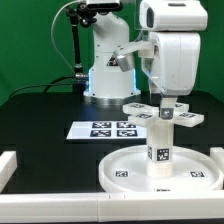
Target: Assemble round table
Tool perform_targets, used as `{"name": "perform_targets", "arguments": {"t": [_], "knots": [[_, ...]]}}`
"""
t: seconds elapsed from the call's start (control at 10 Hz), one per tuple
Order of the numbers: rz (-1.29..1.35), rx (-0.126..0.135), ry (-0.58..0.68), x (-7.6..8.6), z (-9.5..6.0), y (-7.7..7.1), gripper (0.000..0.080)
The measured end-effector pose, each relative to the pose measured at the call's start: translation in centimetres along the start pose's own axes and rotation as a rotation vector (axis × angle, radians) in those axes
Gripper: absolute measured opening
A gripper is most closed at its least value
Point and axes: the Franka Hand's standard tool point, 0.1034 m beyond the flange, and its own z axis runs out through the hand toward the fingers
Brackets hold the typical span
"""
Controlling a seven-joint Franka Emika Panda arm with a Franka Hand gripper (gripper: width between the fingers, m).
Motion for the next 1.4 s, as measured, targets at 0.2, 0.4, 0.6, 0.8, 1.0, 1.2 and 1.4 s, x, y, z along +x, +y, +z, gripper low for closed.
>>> {"name": "perform_targets", "arguments": {"t": [0.2, 0.4, 0.6, 0.8, 1.0, 1.2, 1.4], "knots": [[0.003, 0.006, -0.001, -0.19, 0.33, -0.13, 0.0649], [0.006, 0.011, -0.001, -0.22, 0.60, -0.23, 0.0649], [0.015, 0.018, -0.002, -0.23, 1.03, -0.36, 0.0649], [0.016, 0.010, -0.002, -0.37, 0.95, -0.19, 0.0506], [0.018, 0.011, -0.002, -0.40, 0.96, -0.21, 0.0443], [0.032, 0.011, -0.002, -0.41, 0.96, -0.21, 0.0443], [0.088, 0.011, -0.001, -0.39, 0.97, -0.22, 0.0443]]}}
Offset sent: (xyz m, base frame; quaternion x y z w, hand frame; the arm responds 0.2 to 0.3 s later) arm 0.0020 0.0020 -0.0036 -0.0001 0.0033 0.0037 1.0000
